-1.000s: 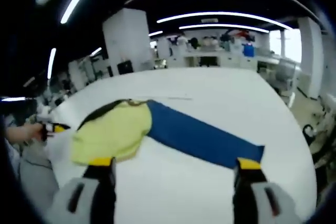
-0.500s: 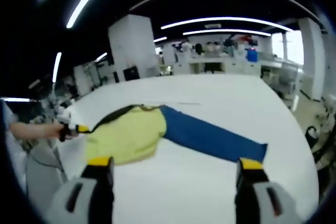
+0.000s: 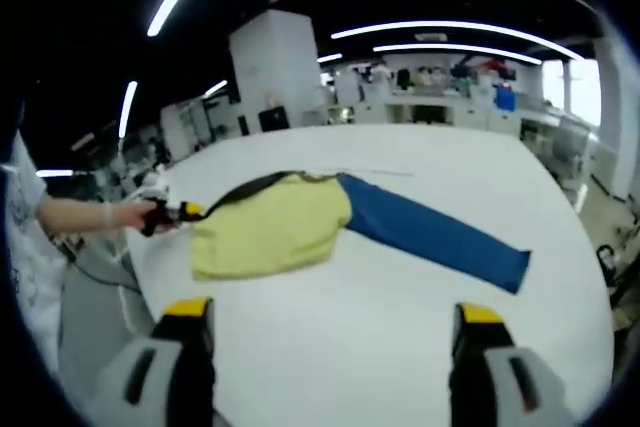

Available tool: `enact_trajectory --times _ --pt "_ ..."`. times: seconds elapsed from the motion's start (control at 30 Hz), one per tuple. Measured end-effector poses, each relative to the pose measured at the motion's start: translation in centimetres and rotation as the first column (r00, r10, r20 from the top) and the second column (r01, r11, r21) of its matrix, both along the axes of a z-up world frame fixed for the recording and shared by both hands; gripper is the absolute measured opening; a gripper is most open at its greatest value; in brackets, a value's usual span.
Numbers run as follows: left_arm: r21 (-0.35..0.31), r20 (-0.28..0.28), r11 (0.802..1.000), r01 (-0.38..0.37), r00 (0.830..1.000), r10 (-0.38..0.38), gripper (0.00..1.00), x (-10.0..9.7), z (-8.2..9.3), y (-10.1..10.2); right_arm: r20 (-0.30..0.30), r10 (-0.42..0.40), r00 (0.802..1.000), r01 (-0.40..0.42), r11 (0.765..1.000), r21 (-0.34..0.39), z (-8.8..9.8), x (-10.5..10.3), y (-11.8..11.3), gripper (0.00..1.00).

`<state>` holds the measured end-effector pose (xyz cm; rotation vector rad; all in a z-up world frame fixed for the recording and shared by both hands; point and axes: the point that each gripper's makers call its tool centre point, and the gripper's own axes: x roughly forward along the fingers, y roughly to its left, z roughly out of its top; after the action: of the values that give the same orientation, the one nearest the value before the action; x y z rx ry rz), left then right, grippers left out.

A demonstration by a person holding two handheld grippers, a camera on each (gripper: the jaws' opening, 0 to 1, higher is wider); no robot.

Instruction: Fold the garment on the visible template until the final outline fits inside the template.

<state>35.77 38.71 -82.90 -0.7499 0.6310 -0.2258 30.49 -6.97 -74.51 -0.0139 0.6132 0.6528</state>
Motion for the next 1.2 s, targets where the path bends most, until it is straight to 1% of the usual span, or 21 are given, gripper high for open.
enact_trajectory --times 0.03,0.07,0.13,0.17,0.2,0.23,0.27,0.33,0.4,0.47,0.5,0.57,0.67,0.73,0.8,0.87,0.97,1.03,1.13,1.17,1.2 --pt "-0.004 0.007 1.000 0.000 1.000 0.000 0.19 0.0 0.1 -0.3 -0.003 -0.001 1.000 0.001 1.000 -0.001 -0.1 -0.1 -0.1 0.99" --pt "-0.012 0.011 1.000 -0.004 1.000 0.004 0.13 0.1 0.2 -0.4 -0.007 -0.003 1.000 0.003 1.000 -0.006 -0.3 -0.3 -0.2 0.99" --pt "-0.037 0.051 0.999 0.012 0.999 -0.010 0.00 0.3 1.0 -1.0 -0.010 -0.007 1.000 0.007 1.000 -0.015 -0.6 -0.5 -0.6 0.99" --pt "-0.040 0.054 0.999 0.006 0.999 -0.004 0.00 0.4 1.5 -1.1 -0.012 -0.007 1.000 0.007 1.000 -0.014 -0.6 -0.5 -0.6 0.99" --pt "-0.016 0.078 1.000 0.025 0.997 -0.023 0.00 0.5 2.0 -1.3 -0.017 -0.012 1.000 0.012 1.000 -0.012 -0.6 -0.7 -0.7 0.99" --pt "0.031 0.095 0.998 0.054 0.994 -0.057 0.00 0.7 2.4 -1.3 -0.017 -0.015 1.000 0.014 1.000 -0.011 -0.6 -0.7 -0.7 0.99" --pt "0.046 0.098 0.997 0.062 0.993 -0.066 0.00 0.7 2.7 -1.5 -0.017 -0.016 1.000 0.016 1.000 -0.012 -0.6 -0.8 -0.7 0.99" --pt "0.053 0.115 0.995 0.086 0.989 -0.092 0.00 1.0 3.7 -1.9 -0.021 -0.021 1.000 0.021 1.000 -0.011 -0.6 -0.9 -0.7 0.99" --pt "0.055 0.121 0.994 0.093 0.988 -0.099 0.00 1.5 4.9 -2.3 -0.020 -0.023 1.000 0.023 1.000 -0.011 -0.6 -1.0 -0.6 0.99" --pt "0.072 0.143 0.991 0.115 0.982 -0.124 0.00 2.0 6.1 -2.8 -0.020 -0.024 1.000 0.024 1.000 -0.006 -0.6 -1.1 -0.5 0.99" --pt "0.084 0.159 0.989 0.125 0.978 -0.138 0.00 2.8 6.5 -2.6 -0.021 -0.024 0.999 0.024 1.000 -0.003 -0.7 -1.0 -0.4 0.99" --pt "0.082 0.173 0.988 0.130 0.975 -0.142 0.00 3.5 7.3 -3.0 -0.023 -0.024 0.999 0.024 1.000 -0.005 -0.8 -1.1 -0.3 0.99" --pt "0.051 0.216 0.989 0.136 0.966 -0.144 0.00 4.1 9.1 -4.5 -0.025 -0.024 0.999 0.024 1.000 -0.005 -0.8 -1.1 -0.3 0.99" --pt "0.049 0.223 0.989 0.139 0.964 -0.147 0.00 4.3 9.5 -5.3 -0.027 -0.027 0.999 0.027 1.000 -0.004 -0.9 -1.1 -0.4 0.99" --pt "0.058 0.235 0.985 0.160 0.957 -0.169 0.00 4.4 9.9 -6.4 -0.030 -0.029 0.999 0.029 1.000 -0.007 -1.0 -1.0 -0.6 0.99" --pt "0.063 0.245 0.982 0.178 0.951 -0.188 0.00 4.6 9.8 -7.0 -0.032 -0.034 0.999 0.034 0.999 -0.004 -1.1 -1.0 -0.7 0.99" --pt "0.097 0.249 0.973 0.210 0.941 -0.228 0.00 4.9 9.7 -8.7 -0.039 -0.038 0.999 0.038 0.999 -0.007 -1.2 -1.0 -0.8 0.94" --pt "0.114 0.245 0.964 0.240 0.933 -0.262 0.00 5.0 9.4 -10.2 -0.038 -0.047 0.998 0.047 0.999 -0.007 -1.2 -1.0 -0.8 0.98" --pt "0.142 0.223 0.943 0.300 0.919 -0.325 0.00 4.9 8.2 -12.8 -0.041 -0.045 0.998 0.045 0.999 -0.007 -1.4 -1.1 -0.8 0.96" --pt "0.147 0.219 0.940 0.309 0.916 -0.335 0.00 4.9 8.0 -13.1 -0.041 -0.048 0.998 0.047 0.999 -0.007 -1.4 -1.1 -0.8 0.97" --pt "0.165 0.209 0.929 0.332 0.909 -0.361 0.00 4.9 7.4 -14.0 -0.043 -0.050 0.998 0.050 0.999 -0.005 -1.4 -1.2 -0.7 0.98"
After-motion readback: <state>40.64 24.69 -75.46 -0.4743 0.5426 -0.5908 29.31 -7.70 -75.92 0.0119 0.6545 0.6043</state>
